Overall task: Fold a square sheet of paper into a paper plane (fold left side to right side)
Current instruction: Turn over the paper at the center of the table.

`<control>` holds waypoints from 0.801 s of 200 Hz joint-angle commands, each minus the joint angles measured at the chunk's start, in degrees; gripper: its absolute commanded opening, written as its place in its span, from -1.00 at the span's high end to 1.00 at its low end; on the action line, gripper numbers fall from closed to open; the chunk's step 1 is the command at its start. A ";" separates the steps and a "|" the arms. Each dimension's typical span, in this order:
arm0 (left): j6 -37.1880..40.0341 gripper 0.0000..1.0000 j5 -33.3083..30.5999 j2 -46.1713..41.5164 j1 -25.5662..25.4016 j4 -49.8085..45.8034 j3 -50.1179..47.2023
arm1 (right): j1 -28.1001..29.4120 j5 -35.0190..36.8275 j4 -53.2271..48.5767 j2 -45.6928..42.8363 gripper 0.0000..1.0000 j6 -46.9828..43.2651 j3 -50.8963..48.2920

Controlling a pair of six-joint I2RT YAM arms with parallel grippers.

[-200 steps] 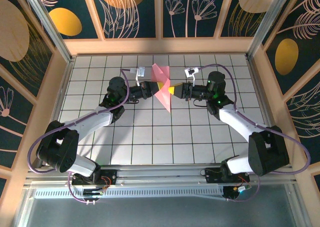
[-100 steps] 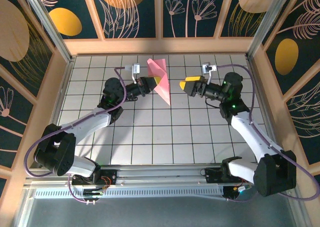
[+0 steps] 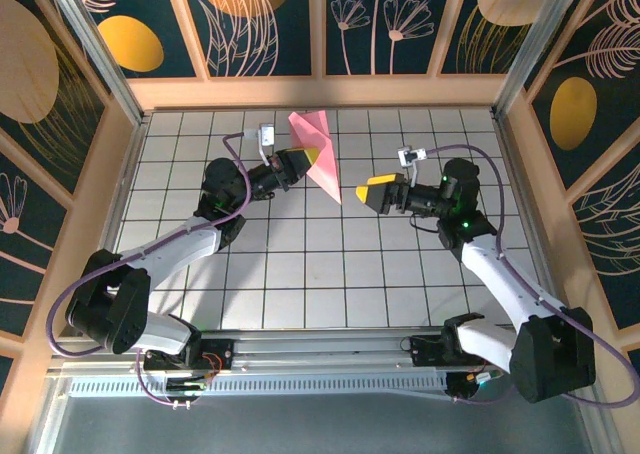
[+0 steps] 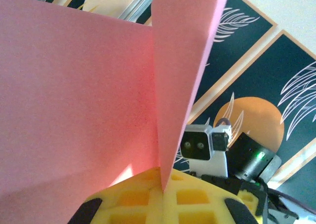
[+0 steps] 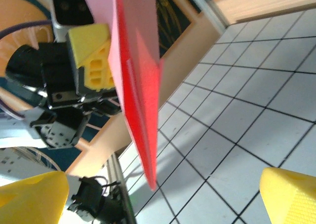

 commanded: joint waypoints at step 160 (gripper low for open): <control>-5.08 1.00 6.42 5.60 -2.43 7.52 3.07 | 6.67 -2.77 6.64 10.95 -0.01 -0.25 10.73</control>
